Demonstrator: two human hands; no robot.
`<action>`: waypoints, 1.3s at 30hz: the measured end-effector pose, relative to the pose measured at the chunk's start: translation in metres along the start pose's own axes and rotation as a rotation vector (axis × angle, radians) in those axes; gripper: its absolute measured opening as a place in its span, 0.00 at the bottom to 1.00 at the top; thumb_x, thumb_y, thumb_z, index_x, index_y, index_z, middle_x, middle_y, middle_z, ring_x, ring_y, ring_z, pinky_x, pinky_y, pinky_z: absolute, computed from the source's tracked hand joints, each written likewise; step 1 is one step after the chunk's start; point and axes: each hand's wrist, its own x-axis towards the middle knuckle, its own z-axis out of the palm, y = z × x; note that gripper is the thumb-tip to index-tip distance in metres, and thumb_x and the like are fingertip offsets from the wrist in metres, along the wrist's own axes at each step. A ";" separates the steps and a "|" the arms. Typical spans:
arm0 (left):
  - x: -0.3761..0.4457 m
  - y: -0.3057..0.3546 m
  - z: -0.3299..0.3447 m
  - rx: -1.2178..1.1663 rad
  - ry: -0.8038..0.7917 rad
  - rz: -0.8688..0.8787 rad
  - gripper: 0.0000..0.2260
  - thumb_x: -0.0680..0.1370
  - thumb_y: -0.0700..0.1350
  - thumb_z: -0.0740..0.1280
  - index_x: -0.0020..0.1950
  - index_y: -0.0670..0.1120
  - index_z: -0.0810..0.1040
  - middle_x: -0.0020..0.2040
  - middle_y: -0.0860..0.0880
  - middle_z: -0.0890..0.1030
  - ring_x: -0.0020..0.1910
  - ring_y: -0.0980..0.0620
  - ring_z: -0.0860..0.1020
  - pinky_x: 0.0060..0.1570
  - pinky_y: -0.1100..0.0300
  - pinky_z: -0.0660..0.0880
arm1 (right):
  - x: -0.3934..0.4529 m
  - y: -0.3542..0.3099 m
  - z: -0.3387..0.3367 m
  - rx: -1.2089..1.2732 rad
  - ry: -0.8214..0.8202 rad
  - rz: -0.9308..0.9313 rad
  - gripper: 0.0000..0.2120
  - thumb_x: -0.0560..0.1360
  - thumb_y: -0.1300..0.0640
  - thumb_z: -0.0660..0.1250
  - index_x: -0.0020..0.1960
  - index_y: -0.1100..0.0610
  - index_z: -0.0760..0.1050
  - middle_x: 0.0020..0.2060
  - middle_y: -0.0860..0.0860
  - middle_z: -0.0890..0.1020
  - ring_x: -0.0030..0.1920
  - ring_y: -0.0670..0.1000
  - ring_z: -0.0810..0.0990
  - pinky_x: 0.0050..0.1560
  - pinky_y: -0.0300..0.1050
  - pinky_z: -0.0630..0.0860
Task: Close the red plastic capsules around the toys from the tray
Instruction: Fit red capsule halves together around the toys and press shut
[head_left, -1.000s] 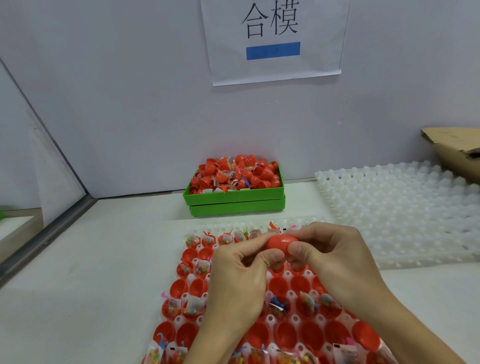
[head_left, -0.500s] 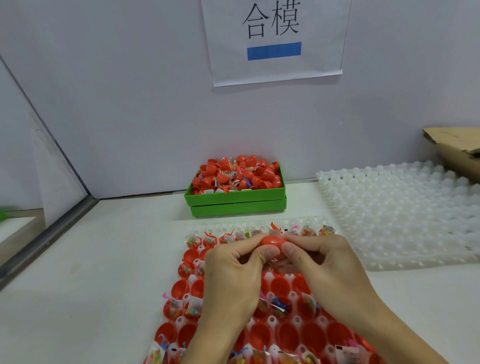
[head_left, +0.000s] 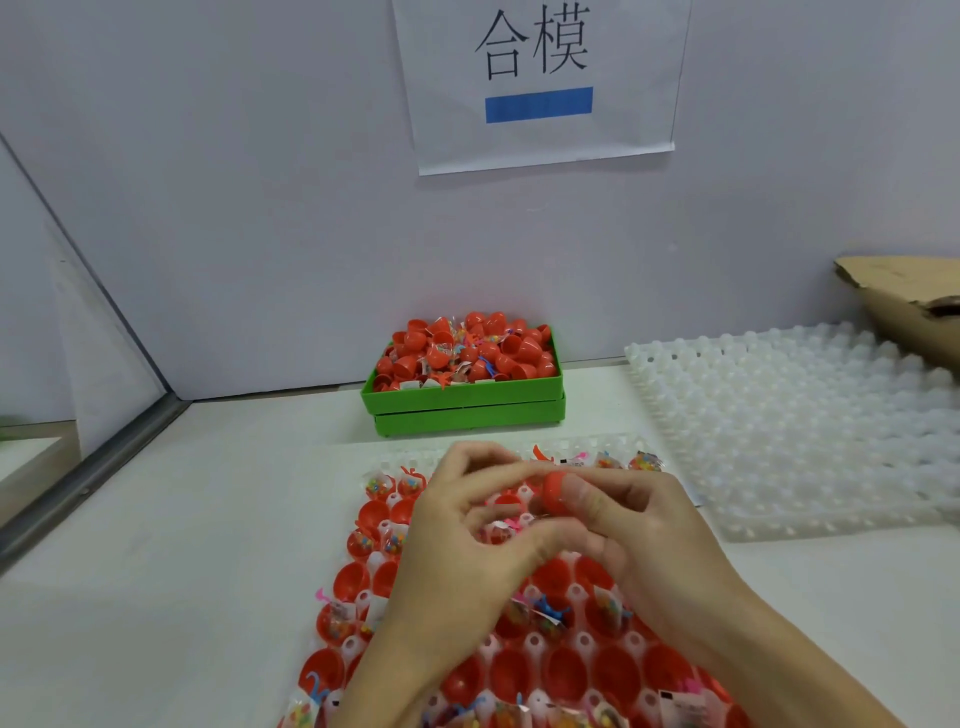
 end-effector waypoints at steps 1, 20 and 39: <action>0.000 0.001 0.000 -0.141 -0.013 -0.082 0.20 0.64 0.58 0.78 0.54 0.54 0.85 0.53 0.55 0.82 0.55 0.54 0.81 0.50 0.63 0.79 | 0.000 0.001 0.001 0.067 -0.043 -0.004 0.15 0.72 0.48 0.74 0.51 0.59 0.85 0.48 0.62 0.85 0.52 0.60 0.85 0.52 0.50 0.80; -0.001 0.004 0.015 -0.674 -0.047 -0.280 0.16 0.68 0.48 0.74 0.53 0.44 0.85 0.49 0.40 0.85 0.46 0.48 0.84 0.45 0.58 0.81 | 0.004 -0.003 0.009 0.059 -0.045 -0.044 0.14 0.69 0.50 0.72 0.48 0.58 0.86 0.47 0.62 0.86 0.54 0.61 0.84 0.54 0.51 0.81; -0.001 -0.001 0.011 -0.089 0.070 -0.032 0.13 0.76 0.38 0.71 0.55 0.54 0.82 0.50 0.58 0.85 0.53 0.60 0.82 0.49 0.70 0.76 | -0.001 -0.019 0.005 -0.006 0.100 0.050 0.18 0.69 0.50 0.70 0.54 0.61 0.81 0.43 0.60 0.86 0.43 0.59 0.86 0.42 0.46 0.83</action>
